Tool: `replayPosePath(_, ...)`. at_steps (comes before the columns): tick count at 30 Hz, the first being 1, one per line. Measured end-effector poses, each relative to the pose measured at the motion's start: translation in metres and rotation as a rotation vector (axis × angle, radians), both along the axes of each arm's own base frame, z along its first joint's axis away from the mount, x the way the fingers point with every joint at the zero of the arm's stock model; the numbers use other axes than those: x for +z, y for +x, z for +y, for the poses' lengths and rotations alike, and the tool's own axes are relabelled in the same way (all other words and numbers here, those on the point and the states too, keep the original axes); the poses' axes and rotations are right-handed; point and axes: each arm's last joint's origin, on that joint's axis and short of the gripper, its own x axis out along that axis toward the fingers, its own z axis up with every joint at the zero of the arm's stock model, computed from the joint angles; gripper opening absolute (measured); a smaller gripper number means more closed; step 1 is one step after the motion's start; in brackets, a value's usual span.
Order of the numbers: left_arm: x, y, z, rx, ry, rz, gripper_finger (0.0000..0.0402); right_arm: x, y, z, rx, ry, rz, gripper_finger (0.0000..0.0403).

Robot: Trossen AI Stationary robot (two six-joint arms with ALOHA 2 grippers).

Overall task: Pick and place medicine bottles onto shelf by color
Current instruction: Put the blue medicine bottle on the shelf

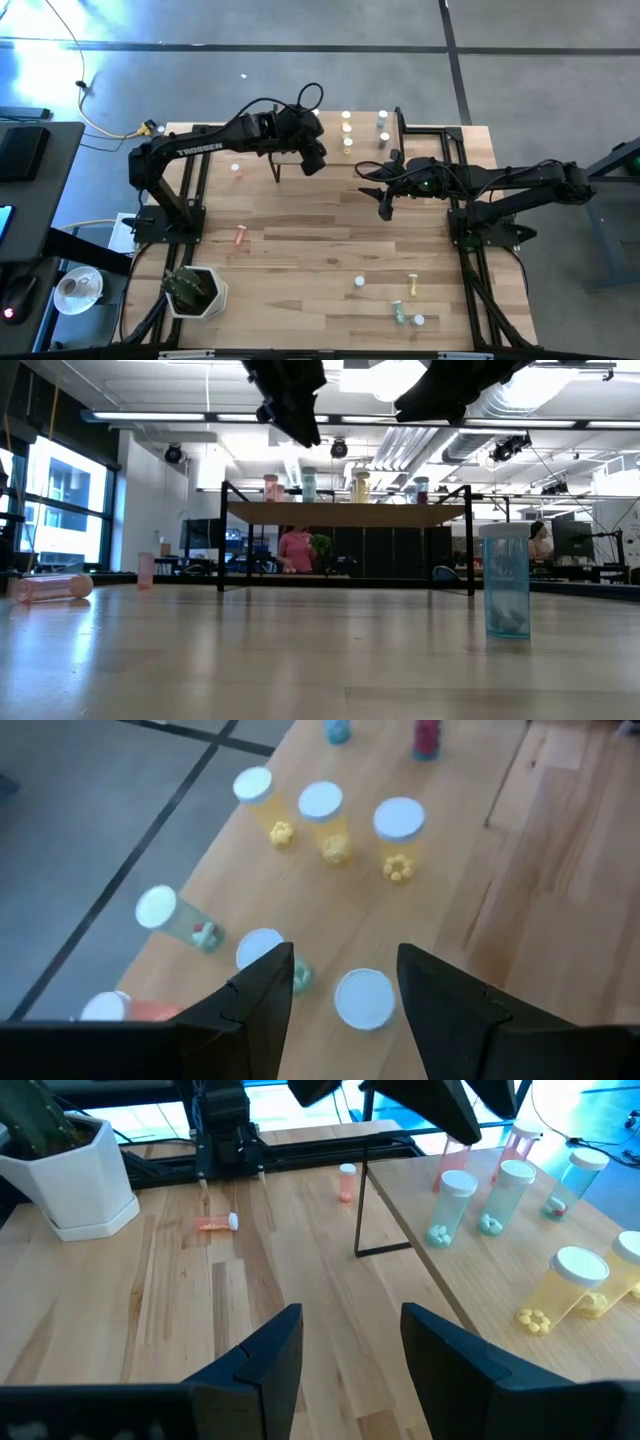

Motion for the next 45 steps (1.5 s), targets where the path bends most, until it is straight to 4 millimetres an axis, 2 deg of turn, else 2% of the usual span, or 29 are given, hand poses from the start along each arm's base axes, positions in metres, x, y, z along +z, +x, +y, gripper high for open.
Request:
replayPosePath(7,0.007,-0.004,-0.025,-0.049,0.021,0.052,0.017,0.0,0.0,0.0,0.001,0.0,-0.005,0.0162)
replayPosePath(11,0.008,-0.017,-0.039,-0.028,0.069,0.073,0.017,0.002,0.001,0.0,0.004,-0.008,-0.018,0.0162)
replayPosePath(16,0.011,-0.04,-0.061,-0.035,0.039,-0.017,0.017,0.005,-0.001,0.0,0.003,-0.009,-0.037,0.0162)
replayPosePath(24,-0.013,-0.066,-0.099,-0.121,0.009,-0.146,0.017,0.017,-0.015,0.001,-0.001,0.003,-0.088,0.0162)
replayPosePath(31,-0.041,-0.07,-0.122,-0.175,-0.025,-0.267,0.017,0.019,-0.038,0.006,-0.012,0.109,-0.04,0.0162)
replayPosePath(40,-0.079,-0.069,-0.142,-0.219,-0.045,-0.37,0.017,0.007,-0.051,0.04,0.072,0.261,0.093,0.0162)
replayPosePath(45,-0.092,-0.071,-0.148,-0.208,-0.075,-0.412,0.017,0.001,-0.06,0.059,0.044,0.302,0.161,0.0162)
